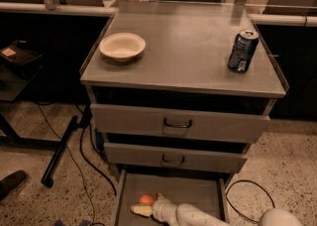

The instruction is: Pick orange from bottom drawer and place on counter

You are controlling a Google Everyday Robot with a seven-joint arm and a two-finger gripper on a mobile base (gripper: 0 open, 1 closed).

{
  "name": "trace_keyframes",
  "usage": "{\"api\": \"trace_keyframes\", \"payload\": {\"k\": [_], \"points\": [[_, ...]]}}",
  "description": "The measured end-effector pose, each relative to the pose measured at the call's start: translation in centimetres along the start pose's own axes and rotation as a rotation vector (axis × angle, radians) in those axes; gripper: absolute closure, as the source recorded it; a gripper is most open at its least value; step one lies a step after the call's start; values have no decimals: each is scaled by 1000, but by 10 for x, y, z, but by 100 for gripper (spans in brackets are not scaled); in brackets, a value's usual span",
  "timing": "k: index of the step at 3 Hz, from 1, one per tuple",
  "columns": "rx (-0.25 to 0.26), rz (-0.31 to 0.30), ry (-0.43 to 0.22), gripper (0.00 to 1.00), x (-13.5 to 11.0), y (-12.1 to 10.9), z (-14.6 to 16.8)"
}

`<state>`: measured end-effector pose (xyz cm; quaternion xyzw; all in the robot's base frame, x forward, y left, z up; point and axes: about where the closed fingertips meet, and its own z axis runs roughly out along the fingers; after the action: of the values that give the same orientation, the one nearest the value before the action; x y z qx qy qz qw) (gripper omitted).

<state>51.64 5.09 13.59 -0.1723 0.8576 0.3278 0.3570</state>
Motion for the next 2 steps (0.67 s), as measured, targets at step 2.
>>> {"api": "trace_keyframes", "payload": {"k": [2], "points": [[0,0,0,63,0,0,0]]}}
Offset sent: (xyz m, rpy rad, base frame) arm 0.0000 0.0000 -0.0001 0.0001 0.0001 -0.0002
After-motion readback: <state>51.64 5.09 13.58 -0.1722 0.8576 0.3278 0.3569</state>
